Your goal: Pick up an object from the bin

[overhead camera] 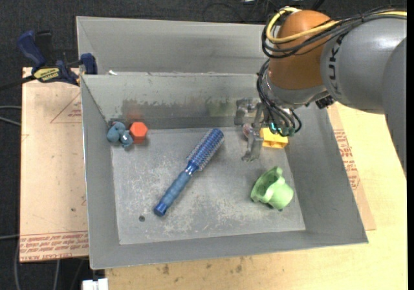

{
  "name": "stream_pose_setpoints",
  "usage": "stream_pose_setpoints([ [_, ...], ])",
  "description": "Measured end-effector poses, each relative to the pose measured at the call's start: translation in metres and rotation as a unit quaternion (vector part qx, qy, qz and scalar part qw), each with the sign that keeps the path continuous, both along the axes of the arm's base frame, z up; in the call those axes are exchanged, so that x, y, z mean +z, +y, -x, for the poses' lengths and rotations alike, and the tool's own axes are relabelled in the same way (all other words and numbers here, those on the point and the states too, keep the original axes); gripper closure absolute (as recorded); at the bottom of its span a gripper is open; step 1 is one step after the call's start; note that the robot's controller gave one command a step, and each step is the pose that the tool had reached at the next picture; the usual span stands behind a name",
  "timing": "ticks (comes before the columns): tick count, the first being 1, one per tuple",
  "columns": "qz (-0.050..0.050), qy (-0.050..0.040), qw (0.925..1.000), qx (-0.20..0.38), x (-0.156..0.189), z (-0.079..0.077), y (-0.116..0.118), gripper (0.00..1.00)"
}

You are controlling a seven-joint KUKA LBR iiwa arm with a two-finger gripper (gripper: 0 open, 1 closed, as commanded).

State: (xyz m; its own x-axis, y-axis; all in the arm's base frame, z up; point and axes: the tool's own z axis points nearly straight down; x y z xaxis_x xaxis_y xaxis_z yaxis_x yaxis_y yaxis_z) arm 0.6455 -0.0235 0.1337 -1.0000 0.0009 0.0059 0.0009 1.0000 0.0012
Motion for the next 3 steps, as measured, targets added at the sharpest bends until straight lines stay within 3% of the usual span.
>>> stream_pose_setpoints([
  [1, -0.001, -0.0016, 0.9971, 0.076, -0.067, 0.003, 0.062, 0.0],
  [2, 0.0, -0.0035, 0.9972, 0.074, -0.064, 0.002, 0.059, 1.0],
  [3, 0.0, -0.0082, 0.995, 0.099, 0.123, 0.036, 0.066, 1.0],
])
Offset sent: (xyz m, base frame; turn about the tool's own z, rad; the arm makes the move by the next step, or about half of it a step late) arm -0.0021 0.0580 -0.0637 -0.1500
